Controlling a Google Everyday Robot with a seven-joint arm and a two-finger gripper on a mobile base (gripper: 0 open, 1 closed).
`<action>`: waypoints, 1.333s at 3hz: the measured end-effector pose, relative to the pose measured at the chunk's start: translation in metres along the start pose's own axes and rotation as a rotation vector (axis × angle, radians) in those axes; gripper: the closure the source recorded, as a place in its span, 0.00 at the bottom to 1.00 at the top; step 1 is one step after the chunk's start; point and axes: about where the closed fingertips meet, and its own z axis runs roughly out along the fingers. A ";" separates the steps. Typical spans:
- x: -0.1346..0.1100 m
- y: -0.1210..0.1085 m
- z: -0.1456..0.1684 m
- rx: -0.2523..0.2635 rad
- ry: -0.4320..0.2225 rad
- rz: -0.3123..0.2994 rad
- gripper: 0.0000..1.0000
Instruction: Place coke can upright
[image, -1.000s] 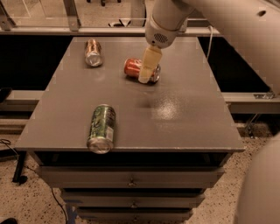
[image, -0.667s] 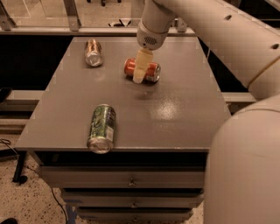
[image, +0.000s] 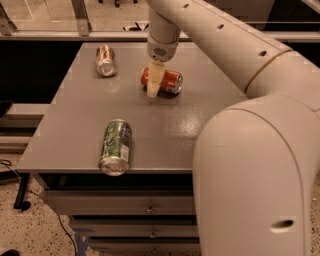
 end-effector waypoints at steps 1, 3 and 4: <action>-0.001 -0.004 0.011 -0.025 0.074 0.032 0.18; -0.015 -0.005 -0.001 -0.068 0.098 0.087 0.64; -0.025 -0.003 -0.029 -0.064 0.009 0.091 0.87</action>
Offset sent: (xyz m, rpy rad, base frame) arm 0.0110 0.0073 0.0031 -0.1163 0.1578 -0.1387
